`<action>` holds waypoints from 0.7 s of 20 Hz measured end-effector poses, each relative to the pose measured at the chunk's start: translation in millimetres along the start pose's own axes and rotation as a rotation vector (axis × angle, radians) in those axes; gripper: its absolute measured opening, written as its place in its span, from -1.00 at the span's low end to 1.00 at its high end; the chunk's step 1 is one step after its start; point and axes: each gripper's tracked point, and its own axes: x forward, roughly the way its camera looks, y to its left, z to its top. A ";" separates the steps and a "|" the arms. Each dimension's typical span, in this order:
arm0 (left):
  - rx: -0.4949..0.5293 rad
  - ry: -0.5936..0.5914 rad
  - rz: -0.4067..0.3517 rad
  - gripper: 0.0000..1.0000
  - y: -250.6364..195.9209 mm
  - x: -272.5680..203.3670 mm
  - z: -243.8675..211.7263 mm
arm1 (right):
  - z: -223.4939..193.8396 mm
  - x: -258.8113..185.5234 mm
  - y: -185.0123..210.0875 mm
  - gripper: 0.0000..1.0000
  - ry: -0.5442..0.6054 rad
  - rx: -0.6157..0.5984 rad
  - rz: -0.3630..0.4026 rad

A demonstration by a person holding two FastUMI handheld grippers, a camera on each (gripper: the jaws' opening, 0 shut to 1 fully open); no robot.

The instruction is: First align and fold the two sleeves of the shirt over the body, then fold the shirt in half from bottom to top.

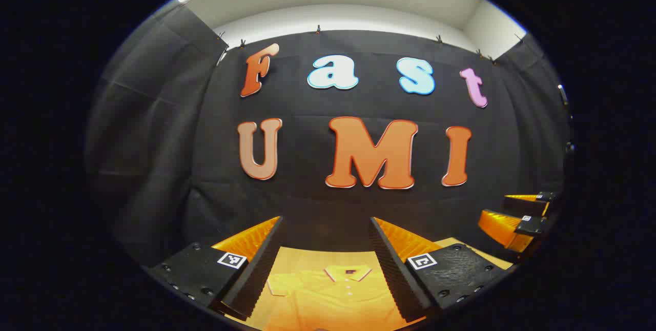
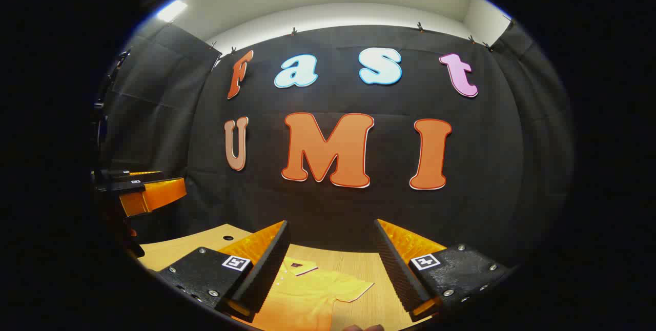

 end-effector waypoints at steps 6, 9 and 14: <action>-0.003 0.013 -0.021 0.95 -21.2 5.6 -12.4 | -23.9 6.7 -12.0 0.96 0.067 0.006 -0.001; 0.018 -0.005 -0.036 0.92 -17.2 19.8 -7.5 | -28.9 17.7 -13.5 0.96 0.086 -0.005 -0.036; 0.046 -0.020 -0.110 0.95 -12.5 41.1 -5.8 | -20.6 34.5 4.8 0.96 0.066 -0.010 -0.068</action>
